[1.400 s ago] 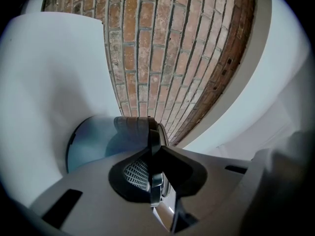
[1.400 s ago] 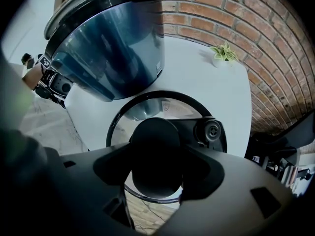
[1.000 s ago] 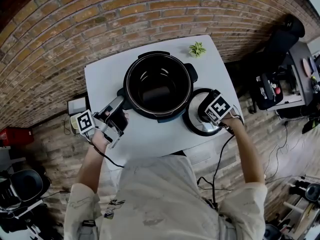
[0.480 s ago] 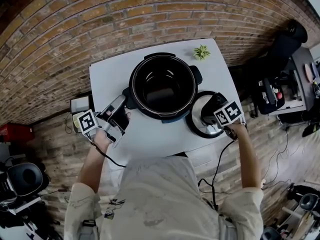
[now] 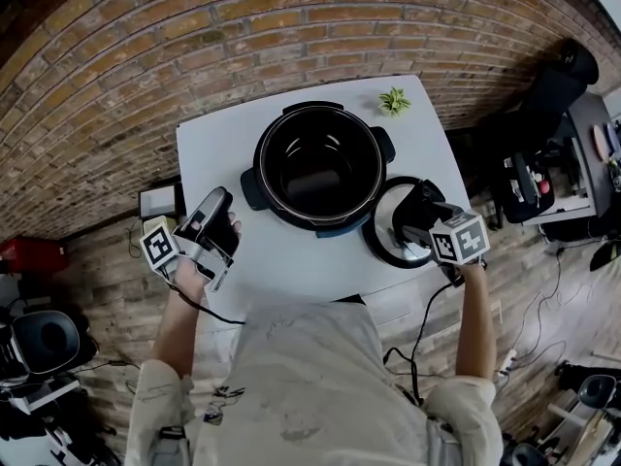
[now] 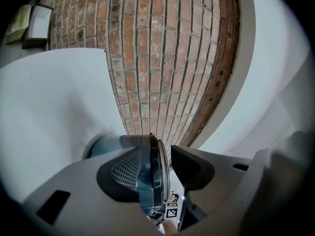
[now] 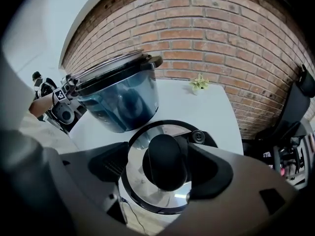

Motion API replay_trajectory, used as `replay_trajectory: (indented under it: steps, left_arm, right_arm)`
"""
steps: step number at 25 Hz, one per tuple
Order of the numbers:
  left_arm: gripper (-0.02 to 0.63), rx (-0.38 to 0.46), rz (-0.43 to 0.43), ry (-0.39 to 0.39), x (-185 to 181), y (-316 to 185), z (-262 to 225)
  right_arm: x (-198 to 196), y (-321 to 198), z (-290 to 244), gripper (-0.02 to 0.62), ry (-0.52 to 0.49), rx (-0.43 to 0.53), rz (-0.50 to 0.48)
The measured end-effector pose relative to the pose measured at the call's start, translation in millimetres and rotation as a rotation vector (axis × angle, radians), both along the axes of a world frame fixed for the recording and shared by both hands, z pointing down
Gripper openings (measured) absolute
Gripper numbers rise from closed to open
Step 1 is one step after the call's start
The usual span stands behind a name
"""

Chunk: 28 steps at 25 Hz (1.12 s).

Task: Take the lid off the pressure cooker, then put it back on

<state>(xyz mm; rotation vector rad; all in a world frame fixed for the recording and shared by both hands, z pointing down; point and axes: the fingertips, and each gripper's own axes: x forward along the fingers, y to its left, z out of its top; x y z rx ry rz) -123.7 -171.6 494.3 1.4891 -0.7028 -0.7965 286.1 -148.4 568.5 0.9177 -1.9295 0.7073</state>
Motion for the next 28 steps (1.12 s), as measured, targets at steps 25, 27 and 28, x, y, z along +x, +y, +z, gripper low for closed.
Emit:
replay_trajectory:
  steps: [25, 27, 28]
  left_arm:
    - [0.215, 0.008, 0.006, -0.003, 2.6, 1.3, 0.1]
    - [0.218, 0.014, 0.023, -0.007, 8.3, -1.2, -1.7]
    - [0.218, 0.014, 0.032, -0.011, 11.1, -2.8, -2.6]
  right_arm:
    - [6.5, 2.3, 4.6, 0.390, 0.001, -0.006, 0.010]
    - [6.8, 2.0, 4.5, 0.390, 0.009, -0.008, 0.005]
    - [6.2, 1.8, 4.9, 0.390, 0.011, -0.010, 0.000]
